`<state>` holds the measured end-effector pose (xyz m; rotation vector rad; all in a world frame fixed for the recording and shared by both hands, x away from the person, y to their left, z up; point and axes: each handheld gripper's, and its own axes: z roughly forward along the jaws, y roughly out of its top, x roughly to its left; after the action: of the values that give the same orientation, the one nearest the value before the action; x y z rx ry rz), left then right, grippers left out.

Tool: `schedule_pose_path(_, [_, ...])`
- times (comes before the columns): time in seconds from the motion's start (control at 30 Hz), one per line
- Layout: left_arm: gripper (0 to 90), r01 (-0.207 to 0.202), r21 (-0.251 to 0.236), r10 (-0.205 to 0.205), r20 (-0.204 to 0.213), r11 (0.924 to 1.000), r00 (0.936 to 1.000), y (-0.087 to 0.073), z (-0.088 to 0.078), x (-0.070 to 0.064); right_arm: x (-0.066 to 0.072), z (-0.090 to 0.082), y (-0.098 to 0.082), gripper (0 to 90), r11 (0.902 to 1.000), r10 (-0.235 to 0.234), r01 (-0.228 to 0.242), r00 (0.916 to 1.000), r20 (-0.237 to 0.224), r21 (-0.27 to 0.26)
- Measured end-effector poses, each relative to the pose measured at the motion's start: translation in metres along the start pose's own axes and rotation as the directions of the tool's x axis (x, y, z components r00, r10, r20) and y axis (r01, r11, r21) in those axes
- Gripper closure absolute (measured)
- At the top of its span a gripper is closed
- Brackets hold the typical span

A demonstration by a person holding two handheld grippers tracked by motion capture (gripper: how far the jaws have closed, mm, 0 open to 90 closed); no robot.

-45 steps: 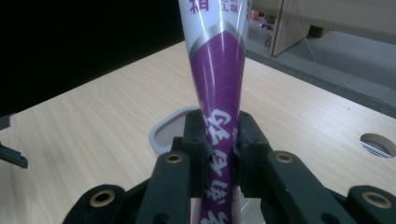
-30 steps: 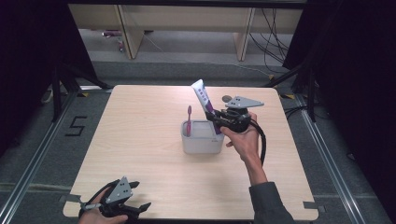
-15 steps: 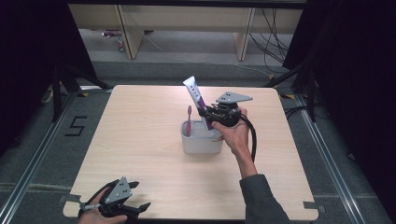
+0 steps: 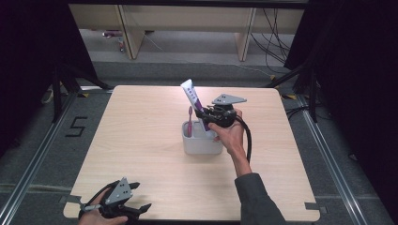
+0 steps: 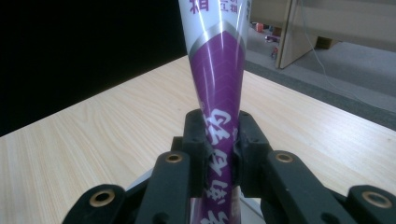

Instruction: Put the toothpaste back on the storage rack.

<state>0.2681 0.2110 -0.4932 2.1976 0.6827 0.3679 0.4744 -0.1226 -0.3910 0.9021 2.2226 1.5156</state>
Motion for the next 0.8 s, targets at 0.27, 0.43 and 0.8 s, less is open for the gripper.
schedule_pose_path(0.27, [18.7,0.013,-0.009,-0.013,0.01,0.9999,0.9999,0.0,0.0,0.0,-0.003,0.006,-0.01,77.2,0.9999,0.0,0.0,1.0,0.008,0.01])
schedule_pose_path(0.43, [18.7,0.009,0.001,-0.009,0.008,1.0,0.9999,-0.001,0.001,0.0,-0.002,0.008,-0.016,77.2,1.0,-0.001,0.0,0.9999,0.014,0.007])
schedule_pose_path(0.8, [18.7,0.011,-0.001,-0.011,-0.003,0.9999,0.9999,-0.001,0.0,-0.001,-0.003,0.011,-0.028,77.1,0.9998,0.001,-0.001,1.0,0.007,0.021])
